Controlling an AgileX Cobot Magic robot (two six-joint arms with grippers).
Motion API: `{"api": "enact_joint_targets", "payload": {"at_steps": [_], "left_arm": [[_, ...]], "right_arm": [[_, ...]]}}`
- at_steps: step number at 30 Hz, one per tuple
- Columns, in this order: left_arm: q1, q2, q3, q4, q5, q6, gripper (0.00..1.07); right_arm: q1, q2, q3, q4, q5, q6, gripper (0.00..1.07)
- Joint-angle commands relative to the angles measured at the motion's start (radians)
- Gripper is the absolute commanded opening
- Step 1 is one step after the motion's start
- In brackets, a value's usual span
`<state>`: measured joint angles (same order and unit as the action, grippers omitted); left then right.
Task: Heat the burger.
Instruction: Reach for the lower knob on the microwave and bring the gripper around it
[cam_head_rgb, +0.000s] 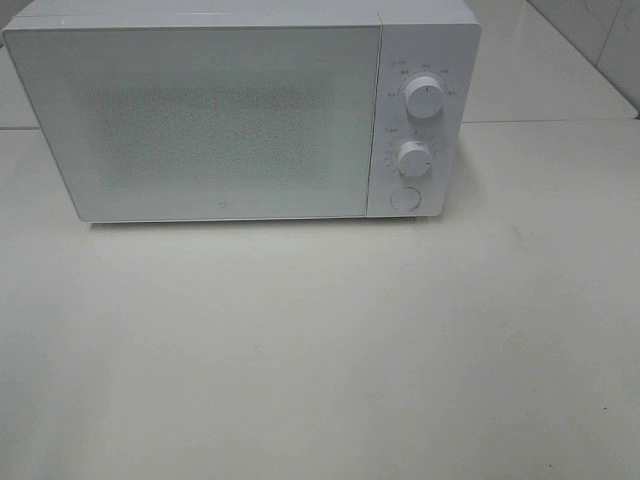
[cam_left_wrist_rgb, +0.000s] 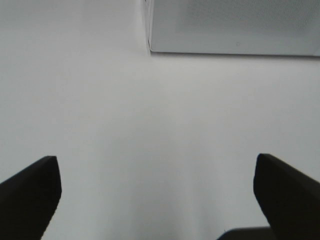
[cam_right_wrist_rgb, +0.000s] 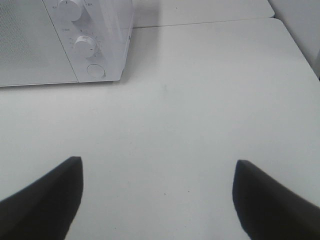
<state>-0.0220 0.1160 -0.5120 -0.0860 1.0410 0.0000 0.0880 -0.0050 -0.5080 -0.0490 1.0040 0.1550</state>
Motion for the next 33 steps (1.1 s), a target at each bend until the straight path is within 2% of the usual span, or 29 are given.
{"api": "enact_joint_targets", "payload": {"at_steps": [1, 5, 33], "left_arm": [[0.031, -0.055, 0.006, -0.010, -0.008, 0.000, 1.00], [0.040, -0.155, 0.006, -0.012, -0.009, 0.000, 1.00], [0.040, -0.140, 0.007, -0.010, -0.008, 0.000, 1.00]], "right_arm": [[-0.005, -0.025, 0.004, 0.005, 0.000, -0.005, 0.76], [-0.005, -0.025, 0.004, 0.005, 0.000, -0.005, 0.76], [-0.005, -0.021, 0.004, 0.005, 0.000, -0.004, 0.76]]}}
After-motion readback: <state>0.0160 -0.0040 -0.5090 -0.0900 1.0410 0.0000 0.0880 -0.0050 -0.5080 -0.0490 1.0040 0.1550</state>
